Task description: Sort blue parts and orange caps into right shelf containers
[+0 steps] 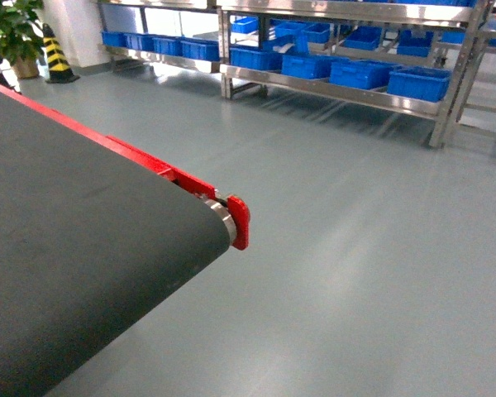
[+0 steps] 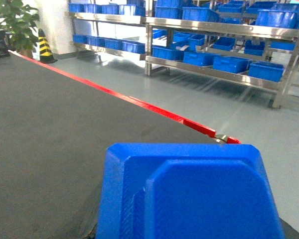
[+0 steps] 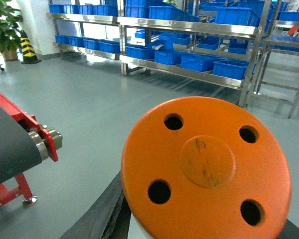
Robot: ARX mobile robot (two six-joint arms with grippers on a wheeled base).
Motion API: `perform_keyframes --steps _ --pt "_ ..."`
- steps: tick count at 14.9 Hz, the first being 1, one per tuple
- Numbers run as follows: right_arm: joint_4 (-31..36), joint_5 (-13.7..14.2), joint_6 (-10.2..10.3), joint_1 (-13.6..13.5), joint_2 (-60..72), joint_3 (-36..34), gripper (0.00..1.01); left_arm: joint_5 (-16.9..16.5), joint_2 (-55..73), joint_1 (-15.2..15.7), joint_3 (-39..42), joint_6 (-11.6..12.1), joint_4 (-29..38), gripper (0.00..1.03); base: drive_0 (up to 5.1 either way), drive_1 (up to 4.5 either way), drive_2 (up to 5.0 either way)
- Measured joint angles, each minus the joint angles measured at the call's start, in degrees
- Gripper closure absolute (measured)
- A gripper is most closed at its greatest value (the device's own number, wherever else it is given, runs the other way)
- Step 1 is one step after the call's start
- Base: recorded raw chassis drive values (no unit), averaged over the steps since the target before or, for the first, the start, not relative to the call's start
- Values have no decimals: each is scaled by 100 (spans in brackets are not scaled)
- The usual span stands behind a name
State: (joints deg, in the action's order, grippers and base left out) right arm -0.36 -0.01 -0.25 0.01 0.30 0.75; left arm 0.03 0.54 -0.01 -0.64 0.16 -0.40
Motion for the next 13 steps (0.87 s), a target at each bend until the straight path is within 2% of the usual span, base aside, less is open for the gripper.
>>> perform_keyframes --steps 13 --pt "0 0 0 0 0 0 57 0 0 0 0 0 0 60 -160 -160 -160"
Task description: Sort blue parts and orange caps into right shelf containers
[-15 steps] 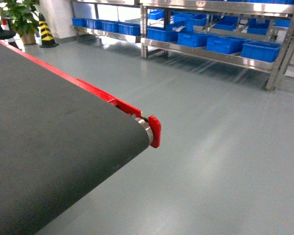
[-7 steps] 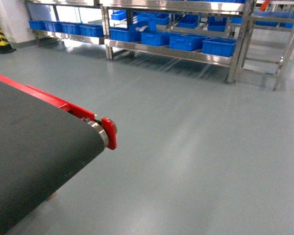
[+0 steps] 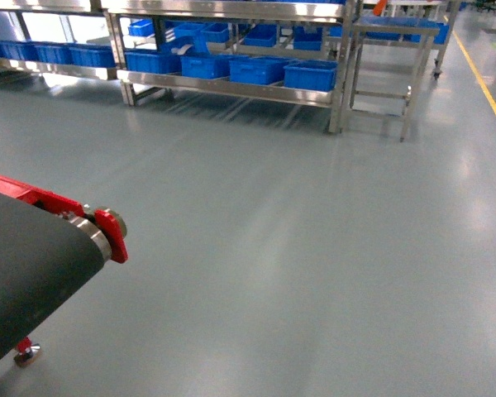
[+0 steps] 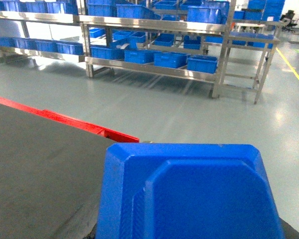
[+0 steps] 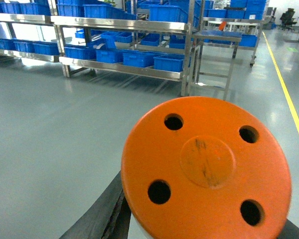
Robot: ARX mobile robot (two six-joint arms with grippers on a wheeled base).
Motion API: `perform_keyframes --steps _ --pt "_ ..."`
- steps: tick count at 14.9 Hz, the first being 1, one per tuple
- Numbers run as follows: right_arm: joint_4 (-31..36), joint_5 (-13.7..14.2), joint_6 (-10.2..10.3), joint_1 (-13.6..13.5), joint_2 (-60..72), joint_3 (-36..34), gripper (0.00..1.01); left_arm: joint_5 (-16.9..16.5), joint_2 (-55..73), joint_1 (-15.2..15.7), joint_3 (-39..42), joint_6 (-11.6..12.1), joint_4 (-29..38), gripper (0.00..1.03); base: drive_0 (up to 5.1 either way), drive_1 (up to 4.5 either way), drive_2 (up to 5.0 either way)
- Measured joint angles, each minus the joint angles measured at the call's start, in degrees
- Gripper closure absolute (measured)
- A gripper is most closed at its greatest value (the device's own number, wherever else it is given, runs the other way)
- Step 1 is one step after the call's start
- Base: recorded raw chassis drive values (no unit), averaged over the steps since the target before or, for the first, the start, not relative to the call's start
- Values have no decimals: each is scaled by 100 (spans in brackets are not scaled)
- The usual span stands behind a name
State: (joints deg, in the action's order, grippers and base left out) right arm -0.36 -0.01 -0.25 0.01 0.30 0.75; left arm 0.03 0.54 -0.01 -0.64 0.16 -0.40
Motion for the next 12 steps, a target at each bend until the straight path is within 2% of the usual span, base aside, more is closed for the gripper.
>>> perform_keyframes --steps 12 --pt "0 0 0 0 0 0 57 0 0 0 0 0 2 60 -161 -161 -161"
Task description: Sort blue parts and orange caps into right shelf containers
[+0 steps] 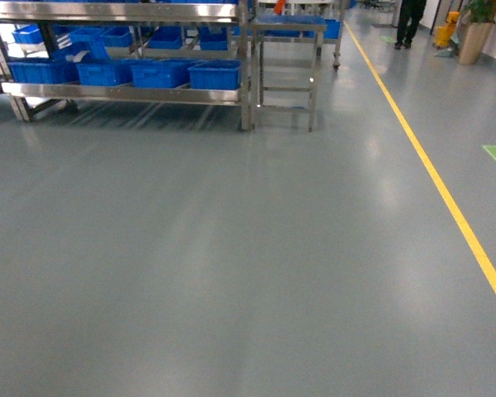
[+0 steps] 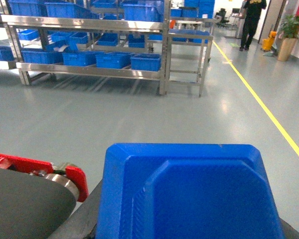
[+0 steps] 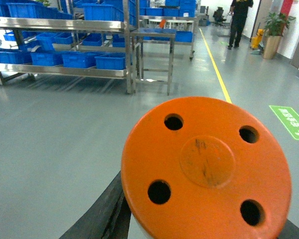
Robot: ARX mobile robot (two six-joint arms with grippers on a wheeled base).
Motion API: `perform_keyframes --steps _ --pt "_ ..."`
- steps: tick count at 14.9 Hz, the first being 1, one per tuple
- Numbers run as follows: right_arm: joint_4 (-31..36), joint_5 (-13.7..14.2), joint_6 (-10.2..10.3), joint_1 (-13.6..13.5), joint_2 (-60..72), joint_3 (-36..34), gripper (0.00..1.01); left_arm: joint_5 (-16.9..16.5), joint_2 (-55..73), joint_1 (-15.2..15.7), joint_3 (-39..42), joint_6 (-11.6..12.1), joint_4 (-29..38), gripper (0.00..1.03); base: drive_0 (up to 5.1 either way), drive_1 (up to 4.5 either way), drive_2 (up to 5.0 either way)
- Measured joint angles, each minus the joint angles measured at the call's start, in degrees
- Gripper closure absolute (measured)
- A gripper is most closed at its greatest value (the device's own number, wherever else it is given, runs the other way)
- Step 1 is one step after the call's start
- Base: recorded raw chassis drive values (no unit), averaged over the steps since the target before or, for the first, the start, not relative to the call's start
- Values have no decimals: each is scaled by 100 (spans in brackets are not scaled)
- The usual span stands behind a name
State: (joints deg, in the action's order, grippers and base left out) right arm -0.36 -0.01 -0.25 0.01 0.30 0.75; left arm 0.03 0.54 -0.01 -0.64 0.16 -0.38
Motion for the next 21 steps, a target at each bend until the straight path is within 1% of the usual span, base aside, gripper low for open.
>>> perform_keyframes --steps 4,21 --pt "0 0 0 0 0 0 57 -2 0 0 0 0 -2 60 -125 -125 -125" --pt "17 0 0 0 0 0 57 -2 0 -4 0 0 24 60 2 434 -431"
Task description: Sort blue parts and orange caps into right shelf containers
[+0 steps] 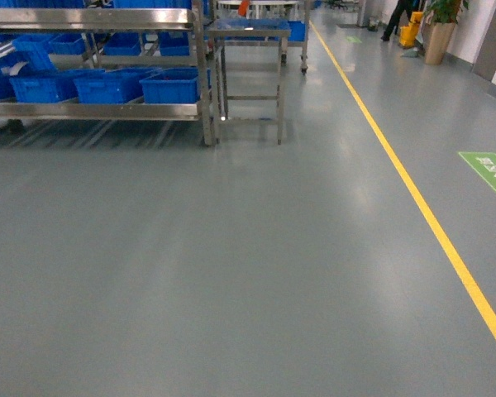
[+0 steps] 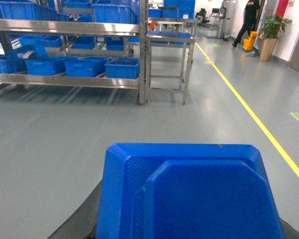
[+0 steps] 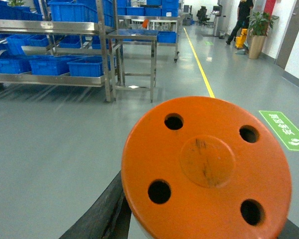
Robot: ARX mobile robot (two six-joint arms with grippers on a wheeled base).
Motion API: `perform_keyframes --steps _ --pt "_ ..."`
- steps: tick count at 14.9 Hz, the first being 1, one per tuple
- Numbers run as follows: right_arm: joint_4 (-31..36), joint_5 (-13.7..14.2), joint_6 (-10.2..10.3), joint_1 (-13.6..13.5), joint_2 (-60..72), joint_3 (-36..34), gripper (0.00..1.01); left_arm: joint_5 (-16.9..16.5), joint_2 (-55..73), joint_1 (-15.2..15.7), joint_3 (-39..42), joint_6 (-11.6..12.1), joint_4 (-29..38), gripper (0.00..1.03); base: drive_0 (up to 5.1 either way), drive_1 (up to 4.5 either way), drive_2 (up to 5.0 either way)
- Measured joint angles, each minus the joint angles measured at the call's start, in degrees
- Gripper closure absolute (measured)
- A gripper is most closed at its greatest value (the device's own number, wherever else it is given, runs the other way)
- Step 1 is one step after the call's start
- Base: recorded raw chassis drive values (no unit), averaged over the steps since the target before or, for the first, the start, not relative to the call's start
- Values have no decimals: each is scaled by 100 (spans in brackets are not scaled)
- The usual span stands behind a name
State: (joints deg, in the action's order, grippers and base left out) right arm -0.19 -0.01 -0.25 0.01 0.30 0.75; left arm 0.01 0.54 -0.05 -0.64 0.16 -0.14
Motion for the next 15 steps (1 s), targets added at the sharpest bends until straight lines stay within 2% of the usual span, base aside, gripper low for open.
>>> perform_keyframes --steps 15 --pt "-17 0 0 0 0 0 57 -2 0 0 0 2 -26 60 1 435 -432"
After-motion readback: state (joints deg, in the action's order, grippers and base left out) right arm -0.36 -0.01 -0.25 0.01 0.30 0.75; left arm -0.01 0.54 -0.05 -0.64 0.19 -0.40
